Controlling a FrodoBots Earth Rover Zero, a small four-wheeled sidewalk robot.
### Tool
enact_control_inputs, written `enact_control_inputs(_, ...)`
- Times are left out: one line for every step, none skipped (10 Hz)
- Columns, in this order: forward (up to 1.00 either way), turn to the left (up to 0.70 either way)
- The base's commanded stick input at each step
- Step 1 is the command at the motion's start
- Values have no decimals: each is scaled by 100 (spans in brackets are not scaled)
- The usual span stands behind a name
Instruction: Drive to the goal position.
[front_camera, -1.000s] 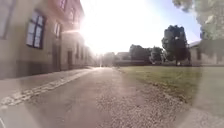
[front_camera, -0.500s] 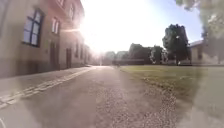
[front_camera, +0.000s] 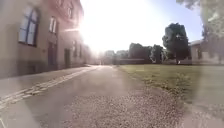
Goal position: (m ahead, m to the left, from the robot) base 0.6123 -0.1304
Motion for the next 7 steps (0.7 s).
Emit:
enact_control_inputs(60, 0)
enact_control_inputs(60, 0)
enact_control_inputs(60, 0)
enact_control_inputs(60, 0)
enact_control_inputs(60, 0)
enact_control_inputs(60, 0)
enact_control_inputs(60, 0)
